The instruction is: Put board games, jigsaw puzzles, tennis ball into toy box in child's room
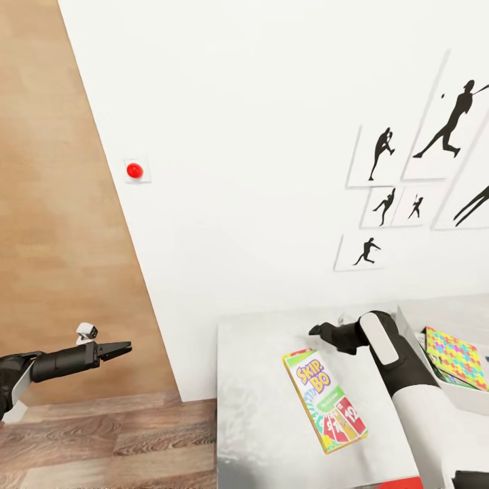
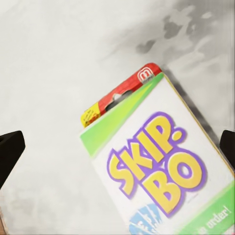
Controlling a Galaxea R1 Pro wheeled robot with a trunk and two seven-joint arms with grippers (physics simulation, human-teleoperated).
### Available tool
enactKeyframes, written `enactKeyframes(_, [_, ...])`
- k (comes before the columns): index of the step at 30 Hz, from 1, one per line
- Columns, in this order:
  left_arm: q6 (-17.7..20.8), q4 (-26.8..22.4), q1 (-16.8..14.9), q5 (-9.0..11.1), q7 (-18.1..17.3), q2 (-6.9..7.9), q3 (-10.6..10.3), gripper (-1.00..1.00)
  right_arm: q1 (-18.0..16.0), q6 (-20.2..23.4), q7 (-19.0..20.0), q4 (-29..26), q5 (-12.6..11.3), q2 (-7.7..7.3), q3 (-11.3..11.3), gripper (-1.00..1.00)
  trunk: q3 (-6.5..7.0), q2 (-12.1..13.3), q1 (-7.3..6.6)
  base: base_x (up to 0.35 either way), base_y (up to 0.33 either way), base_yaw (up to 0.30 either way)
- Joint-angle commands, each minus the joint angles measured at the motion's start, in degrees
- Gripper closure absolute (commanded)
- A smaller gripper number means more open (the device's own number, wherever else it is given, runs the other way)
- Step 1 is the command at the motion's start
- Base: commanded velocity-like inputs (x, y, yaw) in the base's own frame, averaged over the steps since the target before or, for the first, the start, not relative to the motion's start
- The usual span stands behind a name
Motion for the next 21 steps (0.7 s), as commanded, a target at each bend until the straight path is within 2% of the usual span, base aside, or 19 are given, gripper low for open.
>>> enactKeyframes(1, [0.60, 0.00, -0.04, -0.04, -0.23, 0.01, -0.01, -1.00, -0.07, 0.15, -0.57, 0.44, -0.62, -0.05, -0.02, -1.00, -0.22, -0.13, 0.03, 0.000, 0.000, 0.000])
enactKeyframes(16, [0.60, 0.00, -0.05, -0.08, -0.23, 0.01, -0.07, -1.00, -0.52, 0.15, -0.59, 2.65, -0.50, -0.28, -0.08, -1.00, -1.63, -0.13, 0.03, 0.000, 0.000, 0.000])
enactKeyframes(21, [0.60, 0.00, -0.06, -0.12, -0.23, 0.01, -0.07, -1.00, -0.53, -0.06, -0.58, 4.76, 1.23, -0.33, -0.08, -1.00, -2.10, -0.13, 0.03, 0.000, 0.000, 0.000])
